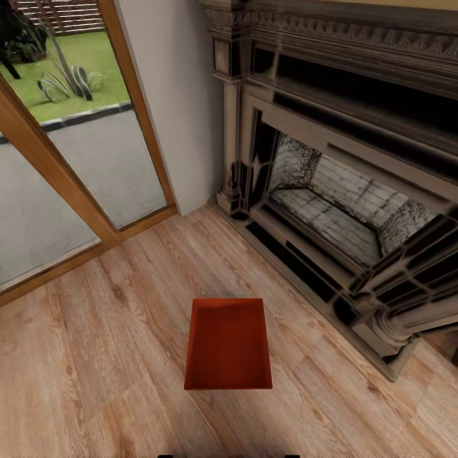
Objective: Move the two storage containers from the living room to the garage. In the garage, place one container on the floor and stack the other container on top of it (either order is fine).
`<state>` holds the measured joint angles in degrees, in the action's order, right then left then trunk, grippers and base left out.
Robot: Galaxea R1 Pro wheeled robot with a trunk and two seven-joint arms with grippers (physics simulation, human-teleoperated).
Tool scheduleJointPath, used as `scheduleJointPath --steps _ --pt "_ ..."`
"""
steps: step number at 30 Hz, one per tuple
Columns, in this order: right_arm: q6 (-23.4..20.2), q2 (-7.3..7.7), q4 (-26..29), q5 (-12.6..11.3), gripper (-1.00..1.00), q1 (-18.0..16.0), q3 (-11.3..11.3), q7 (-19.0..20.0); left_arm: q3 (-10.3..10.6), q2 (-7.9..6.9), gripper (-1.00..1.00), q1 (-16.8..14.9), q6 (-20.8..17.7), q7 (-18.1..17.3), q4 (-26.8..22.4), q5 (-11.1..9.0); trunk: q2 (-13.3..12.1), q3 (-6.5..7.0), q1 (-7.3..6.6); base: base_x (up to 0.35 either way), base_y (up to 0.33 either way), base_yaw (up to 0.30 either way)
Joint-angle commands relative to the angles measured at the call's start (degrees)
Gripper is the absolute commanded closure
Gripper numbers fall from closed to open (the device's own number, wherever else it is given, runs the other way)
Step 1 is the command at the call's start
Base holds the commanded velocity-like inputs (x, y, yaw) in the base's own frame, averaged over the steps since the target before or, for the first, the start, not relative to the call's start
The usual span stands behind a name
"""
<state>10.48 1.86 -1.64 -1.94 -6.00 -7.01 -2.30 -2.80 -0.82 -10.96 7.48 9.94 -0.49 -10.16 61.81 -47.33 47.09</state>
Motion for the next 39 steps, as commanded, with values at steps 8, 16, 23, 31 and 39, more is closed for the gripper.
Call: scheduleJointPath --steps 8,16,23,31,39 --pt "0.4 0.03 -0.1 -0.1 -1.0 -0.1 -0.6 -0.2 -0.2 0.1 -1.0 0.0 0.2 0.0 0.3 -0.5 0.0 -0.68 0.0 0.0 0.0 0.0" --pt "0.4 0.07 -0.2 -0.1 -1.0 -0.1 -0.6 -0.2 -0.1 -0.01 -1.0 0.0 0.1 0.1 0.4 -0.8 0.0 -1.27 0.0 0.0 0.0 0.0" --pt "0.4 0.07 -0.1 -0.1 -1.0 -0.1 -0.7 -0.2 -0.1 0.09 -1.0 0.0 0.2 0.1 0.4 -0.7 0.0 -1.56 0.0 0.0 0.0 0.0" --pt "0.5 0.0 -0.2 -0.2 -1.0 -0.1 -0.4 -0.2 -0.1 0.12 -1.0 0.0 0.2 0.1 0.4 -0.7 0.0 -1.57 0.0 0.0 0.0 0.0" --pt "0.4 0.06 -0.1 0.0 -1.0 -0.1 -0.5 -0.2 -0.1 0.12 -1.0 0.0 0.2 0.0 0.4 -0.6 0.0 -1.57 0.0 0.0 0.0 0.0"
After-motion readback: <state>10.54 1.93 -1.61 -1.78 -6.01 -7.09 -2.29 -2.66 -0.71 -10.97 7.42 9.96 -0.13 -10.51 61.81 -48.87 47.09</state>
